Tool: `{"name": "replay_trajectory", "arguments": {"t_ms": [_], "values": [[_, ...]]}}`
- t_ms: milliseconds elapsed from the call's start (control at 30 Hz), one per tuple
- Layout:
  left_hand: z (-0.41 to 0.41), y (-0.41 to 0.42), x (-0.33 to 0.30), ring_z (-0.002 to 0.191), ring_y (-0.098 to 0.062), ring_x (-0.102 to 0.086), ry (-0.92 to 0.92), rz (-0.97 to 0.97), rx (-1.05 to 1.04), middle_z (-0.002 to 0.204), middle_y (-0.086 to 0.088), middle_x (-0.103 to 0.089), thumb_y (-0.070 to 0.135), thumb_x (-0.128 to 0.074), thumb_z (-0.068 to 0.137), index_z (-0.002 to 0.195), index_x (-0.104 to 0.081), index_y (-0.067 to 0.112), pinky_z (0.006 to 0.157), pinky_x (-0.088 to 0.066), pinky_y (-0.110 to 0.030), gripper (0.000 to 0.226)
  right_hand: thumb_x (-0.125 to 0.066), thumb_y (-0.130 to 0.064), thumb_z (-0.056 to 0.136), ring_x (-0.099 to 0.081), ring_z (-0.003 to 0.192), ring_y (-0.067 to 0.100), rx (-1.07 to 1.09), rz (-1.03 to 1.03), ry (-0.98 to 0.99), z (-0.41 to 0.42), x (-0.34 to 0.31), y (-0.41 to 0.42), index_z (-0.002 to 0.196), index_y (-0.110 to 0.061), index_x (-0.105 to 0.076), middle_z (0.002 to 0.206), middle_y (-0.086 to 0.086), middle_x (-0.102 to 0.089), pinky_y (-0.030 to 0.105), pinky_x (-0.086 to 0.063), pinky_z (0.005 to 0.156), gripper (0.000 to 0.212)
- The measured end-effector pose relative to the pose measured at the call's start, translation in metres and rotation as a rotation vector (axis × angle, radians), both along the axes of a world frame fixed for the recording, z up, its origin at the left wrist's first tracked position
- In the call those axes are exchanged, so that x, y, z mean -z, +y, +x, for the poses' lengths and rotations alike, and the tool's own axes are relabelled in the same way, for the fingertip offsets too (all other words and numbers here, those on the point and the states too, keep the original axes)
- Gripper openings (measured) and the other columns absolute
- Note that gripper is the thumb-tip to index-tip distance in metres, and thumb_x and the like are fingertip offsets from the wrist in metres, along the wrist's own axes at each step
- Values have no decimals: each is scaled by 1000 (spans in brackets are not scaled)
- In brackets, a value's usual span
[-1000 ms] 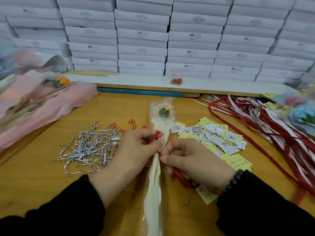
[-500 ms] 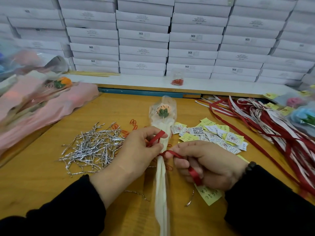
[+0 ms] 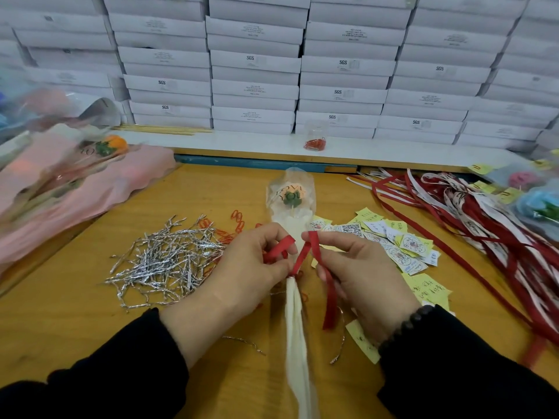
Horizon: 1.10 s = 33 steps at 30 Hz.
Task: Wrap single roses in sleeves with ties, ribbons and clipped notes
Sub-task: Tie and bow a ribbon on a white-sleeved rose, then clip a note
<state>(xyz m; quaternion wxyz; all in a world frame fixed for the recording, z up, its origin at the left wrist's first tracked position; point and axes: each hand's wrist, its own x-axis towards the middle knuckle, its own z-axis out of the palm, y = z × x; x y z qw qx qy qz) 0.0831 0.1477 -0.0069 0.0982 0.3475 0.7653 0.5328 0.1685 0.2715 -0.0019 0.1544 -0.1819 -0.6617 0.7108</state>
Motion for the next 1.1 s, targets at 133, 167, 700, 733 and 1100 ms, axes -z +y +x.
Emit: {"name": "replay_trajectory", "arguments": {"t_ms": [133,167,700,733,1100], "values": [[2,-1,-3,66,-15,-56,-19,-18,59,72,-14,-64,-1,-69,79,73,-64,14,65,-51,-26,16,-61,-8,84,-37,37,5,68,678,1,-1,8,6,101,-26,-68,36,-10,-39,15,-30,43,25],[3,-2,-5,67,-17,-58,-32,-6,73,75,-17,-66,2,-68,80,75,-65,10,68,-52,-29,10,-63,-11,84,-40,40,5,57,764,-5,-1,10,6,105,-29,-66,38,-12,-41,16,-30,46,28],[-1,-5,-11,34,-6,-34,-425,192,10,49,0,-44,12,-47,95,74,-64,6,35,-24,-15,28,-58,-17,88,-38,42,6,-37,783,-27,-2,13,2,99,-38,-57,39,-14,-42,24,-32,49,23],[-1,-6,-12,33,-6,-30,-482,217,18,48,1,-42,15,-46,95,75,-64,5,34,-20,-14,29,-53,-15,89,-40,41,6,-2,815,-50,-1,12,3,92,-35,-58,40,-15,-44,23,-30,47,20],[-2,-9,-20,36,-9,-20,-341,61,-2,45,3,-26,24,-51,93,73,-67,0,39,-18,-17,35,-24,-46,89,-46,102,12,232,1254,-110,3,-3,-1,108,-24,-54,103,-8,-52,30,-27,87,42]]}}
